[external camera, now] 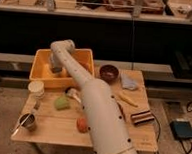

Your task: Wipe tray with sponge

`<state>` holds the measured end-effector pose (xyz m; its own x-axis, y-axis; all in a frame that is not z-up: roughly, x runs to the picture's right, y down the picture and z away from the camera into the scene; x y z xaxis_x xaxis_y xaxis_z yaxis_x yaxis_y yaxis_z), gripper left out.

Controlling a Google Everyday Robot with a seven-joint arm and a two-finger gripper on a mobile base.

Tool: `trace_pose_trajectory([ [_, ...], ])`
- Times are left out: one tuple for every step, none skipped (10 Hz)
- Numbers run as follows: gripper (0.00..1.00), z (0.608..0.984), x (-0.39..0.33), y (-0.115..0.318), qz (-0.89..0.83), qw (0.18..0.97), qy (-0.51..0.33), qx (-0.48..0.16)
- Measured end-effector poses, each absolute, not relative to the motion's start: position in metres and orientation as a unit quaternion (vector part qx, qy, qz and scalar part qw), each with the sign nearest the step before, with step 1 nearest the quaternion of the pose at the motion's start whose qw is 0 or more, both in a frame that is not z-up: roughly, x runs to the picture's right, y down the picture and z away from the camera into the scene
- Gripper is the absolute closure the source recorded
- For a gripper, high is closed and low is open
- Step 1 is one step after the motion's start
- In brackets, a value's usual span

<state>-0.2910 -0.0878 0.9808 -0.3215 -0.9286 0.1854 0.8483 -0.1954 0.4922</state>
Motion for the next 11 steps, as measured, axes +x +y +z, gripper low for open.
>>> trace_pose_trajectory([
  [0.80, 0.978, -0.303, -0.088, -0.770, 0.573, -0.269, 0.083],
  [0.80, 0.974, -0.308, -0.086, -0.771, 0.565, -0.278, 0.094],
  [0.80, 0.970, -0.307, -0.082, -0.772, 0.559, -0.284, 0.102],
  [0.80, 0.966, -0.304, -0.076, -0.774, 0.554, -0.290, 0.106],
  [0.80, 0.963, -0.301, -0.062, -0.773, 0.548, -0.300, 0.109],
  [0.80, 0.961, -0.297, -0.051, -0.773, 0.544, -0.307, 0.109],
  [0.80, 0.963, -0.288, -0.041, -0.774, 0.542, -0.310, 0.105],
  [0.80, 0.964, -0.280, -0.037, -0.775, 0.542, -0.309, 0.101],
  [0.80, 0.969, -0.263, -0.037, -0.775, 0.546, -0.304, 0.094],
  [0.80, 0.973, -0.253, -0.042, -0.775, 0.551, -0.296, 0.088],
  [0.80, 0.976, -0.247, -0.048, -0.775, 0.556, -0.289, 0.085],
])
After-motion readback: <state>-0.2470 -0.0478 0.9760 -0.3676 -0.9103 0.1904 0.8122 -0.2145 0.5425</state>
